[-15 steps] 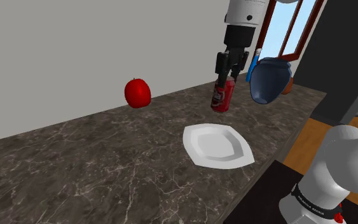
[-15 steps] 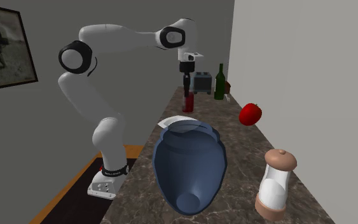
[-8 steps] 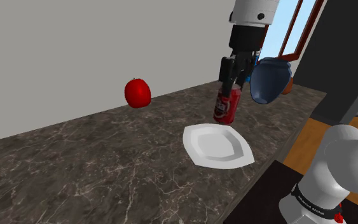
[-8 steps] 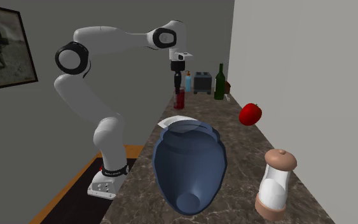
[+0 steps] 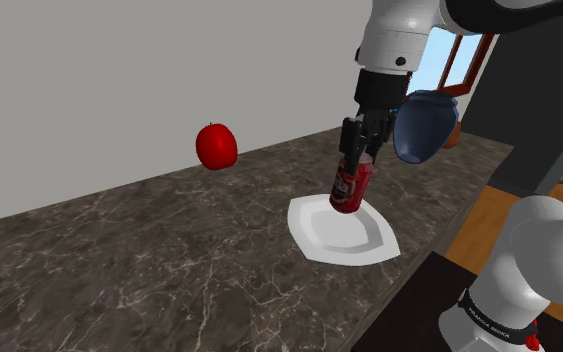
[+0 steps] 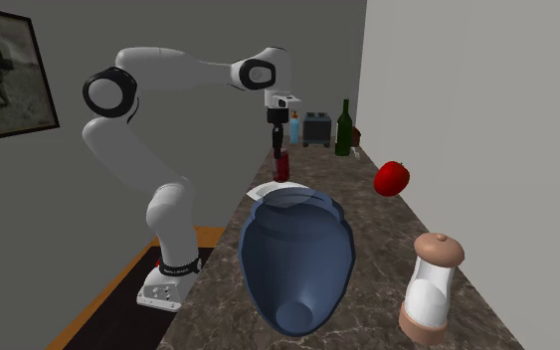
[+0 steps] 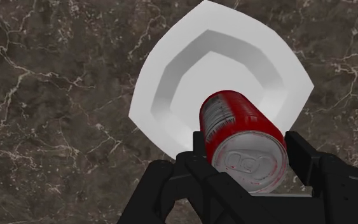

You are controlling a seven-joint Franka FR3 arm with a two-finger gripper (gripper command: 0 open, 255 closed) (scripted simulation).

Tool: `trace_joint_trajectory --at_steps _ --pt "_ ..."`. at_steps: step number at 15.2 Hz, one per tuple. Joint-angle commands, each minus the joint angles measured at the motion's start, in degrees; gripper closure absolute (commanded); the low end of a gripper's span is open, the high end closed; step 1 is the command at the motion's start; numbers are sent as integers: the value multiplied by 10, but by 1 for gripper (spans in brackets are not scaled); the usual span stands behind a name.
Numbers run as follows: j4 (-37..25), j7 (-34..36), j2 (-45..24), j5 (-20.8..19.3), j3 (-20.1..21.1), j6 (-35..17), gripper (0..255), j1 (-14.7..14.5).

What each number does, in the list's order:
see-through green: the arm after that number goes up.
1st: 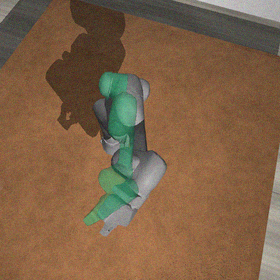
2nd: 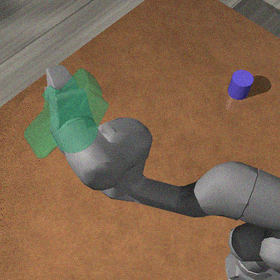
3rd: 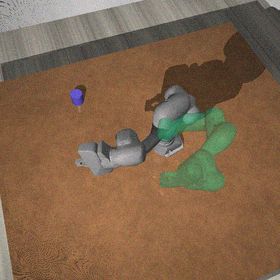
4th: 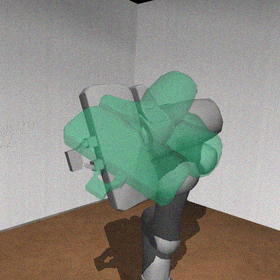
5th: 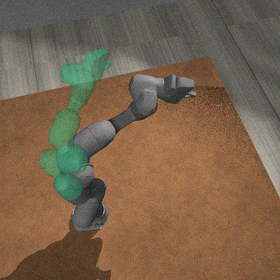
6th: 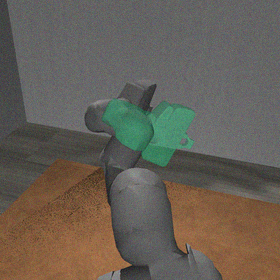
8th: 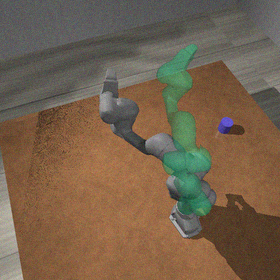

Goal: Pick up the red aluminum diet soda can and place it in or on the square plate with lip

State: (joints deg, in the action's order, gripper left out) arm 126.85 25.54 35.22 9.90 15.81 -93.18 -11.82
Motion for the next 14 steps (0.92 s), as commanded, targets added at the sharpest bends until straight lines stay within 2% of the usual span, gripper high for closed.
trace_joint_trajectory --at_steps 1,10,14 --pt "17 0 2 2 2 -15 255 -1" --pt "93 -4 9 10 11 -85 255 -5" --pt "93 -4 9 10 11 -85 255 -5"
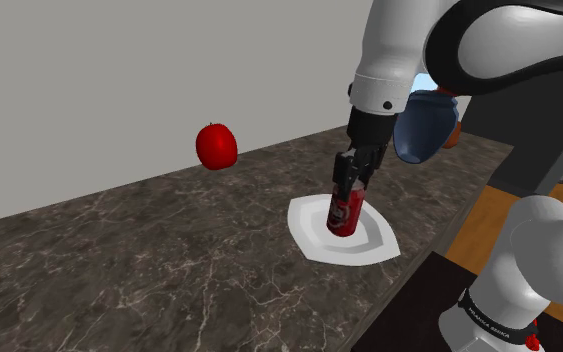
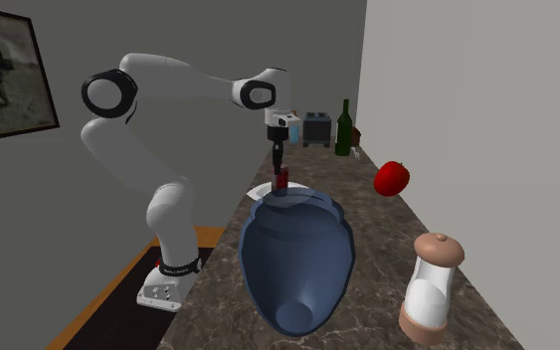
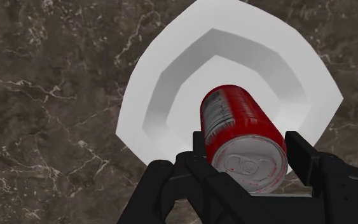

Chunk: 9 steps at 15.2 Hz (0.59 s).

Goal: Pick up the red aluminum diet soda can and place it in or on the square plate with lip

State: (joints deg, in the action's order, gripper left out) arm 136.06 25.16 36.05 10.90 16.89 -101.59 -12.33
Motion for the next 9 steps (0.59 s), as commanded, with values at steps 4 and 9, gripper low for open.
trace_joint_trajectory --at_steps 4,9 --pt "0 0 0 0 0 -1 255 0" --pt "0 0 0 0 0 -1 0 0"
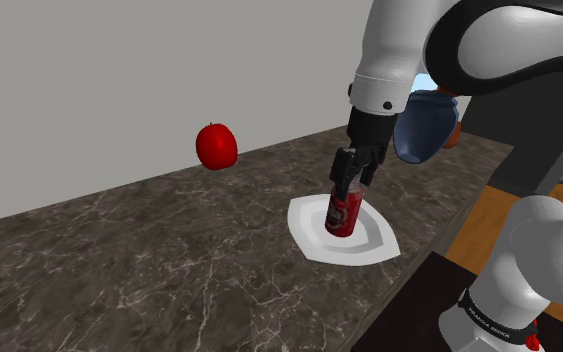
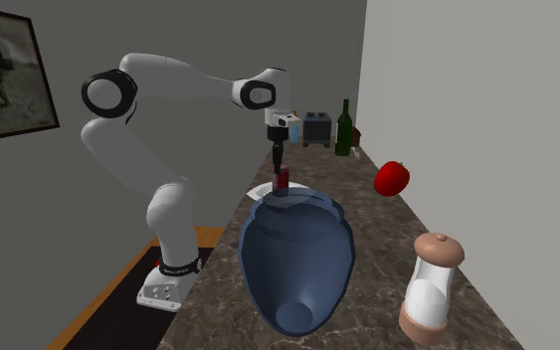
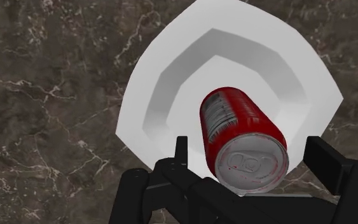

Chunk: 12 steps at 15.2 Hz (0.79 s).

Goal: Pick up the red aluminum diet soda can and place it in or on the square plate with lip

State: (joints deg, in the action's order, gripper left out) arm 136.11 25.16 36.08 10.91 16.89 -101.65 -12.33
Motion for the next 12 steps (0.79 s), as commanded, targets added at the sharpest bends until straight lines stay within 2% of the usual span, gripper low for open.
trace_joint_trajectory --at_steps 1,5,12 --pt "0 0 0 0 0 0 0 0" --pt "-76 3 -6 -9 -10 71 0 4" --pt "-76 3 -6 -9 -10 71 0 4"
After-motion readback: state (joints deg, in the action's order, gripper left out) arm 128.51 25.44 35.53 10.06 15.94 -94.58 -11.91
